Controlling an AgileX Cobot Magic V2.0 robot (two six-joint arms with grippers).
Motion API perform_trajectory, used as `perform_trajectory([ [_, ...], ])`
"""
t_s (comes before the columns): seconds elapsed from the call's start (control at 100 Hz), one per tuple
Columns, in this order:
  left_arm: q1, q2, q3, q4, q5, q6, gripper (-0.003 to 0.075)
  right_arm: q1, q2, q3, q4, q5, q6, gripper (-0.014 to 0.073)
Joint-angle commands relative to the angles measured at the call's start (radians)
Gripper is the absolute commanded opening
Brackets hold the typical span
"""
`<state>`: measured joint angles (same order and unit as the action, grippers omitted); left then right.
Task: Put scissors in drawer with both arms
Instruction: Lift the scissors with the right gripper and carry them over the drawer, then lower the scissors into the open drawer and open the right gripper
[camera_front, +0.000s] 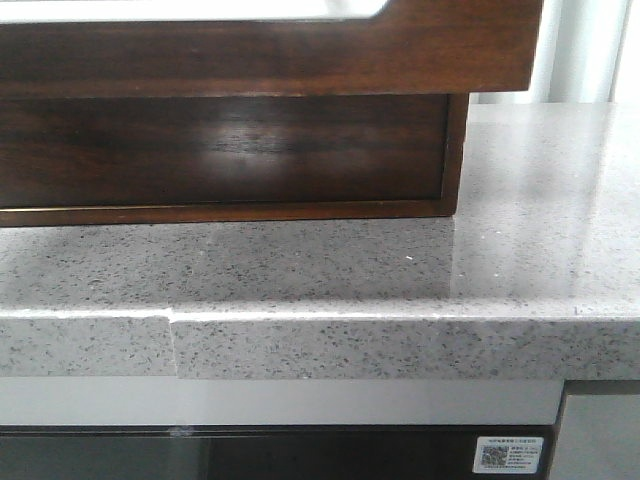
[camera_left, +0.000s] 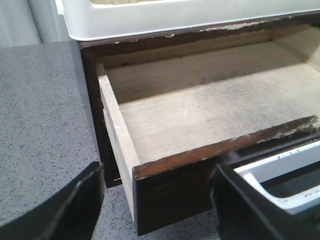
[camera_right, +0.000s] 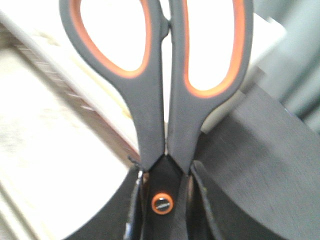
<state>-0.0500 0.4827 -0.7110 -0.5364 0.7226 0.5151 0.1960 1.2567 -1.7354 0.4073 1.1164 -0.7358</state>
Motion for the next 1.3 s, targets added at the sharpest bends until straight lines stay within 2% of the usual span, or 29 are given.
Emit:
perform_trajectory([
  [0.0,-0.007,0.007,-0.031,-0.025,-0.067,-0.008,0.0438,0.078,-0.013,-0.029,0.05,-0.081,-0.093,0.0017],
  [0.13,-0.007,0.007,-0.031,-0.025,-0.067,-0.008,0.0438,0.204,0.026,-0.029,0.05,-0.088,-0.174,0.0017],
  [0.33,-0.007,0.007,-0.026,-0.025,-0.067,-0.008,0.0438,0.303,0.12,-0.029,0.016,-0.084,-0.248,0.0017],
  [0.45,-0.007,0.007,-0.026,-0.025,-0.065,-0.008,0.0438,0.374,0.178,-0.029,-0.086,-0.084,-0.269,0.0017],
  [0.69,-0.007,0.007,-0.026,-0.025,-0.065,-0.008,0.0438,0.52,0.301,-0.029,-0.407,-0.111,-0.243,0.0017],
  [0.83,-0.007,0.007,-0.026,-0.025,-0.065,-0.008,0.0438,0.543,0.349,-0.029,-0.507,-0.123,-0.227,0.0018],
  [0.98,-0.007,0.007,-0.026,-0.025,-0.065,-0.008,0.0438,0.543,0.369,-0.029,-0.522,-0.127,-0.227,0.0025],
  [1.07,-0.007,0.007,-0.026,-0.025,-0.065,-0.008,0.0438,0.543,0.369,-0.029,-0.522,-0.129,-0.227,0.0077],
  [1.22,-0.007,0.007,-0.026,-0.025,-0.065,-0.008,0.0438,0.543,0.369,-0.029,-0.522,-0.132,-0.214,0.0259],
  [1.29,-0.007,0.007,-0.026,-0.025,-0.065,-0.008,0.0438,0.543,0.361,-0.037,-0.522,-0.134,-0.202,0.0288],
])
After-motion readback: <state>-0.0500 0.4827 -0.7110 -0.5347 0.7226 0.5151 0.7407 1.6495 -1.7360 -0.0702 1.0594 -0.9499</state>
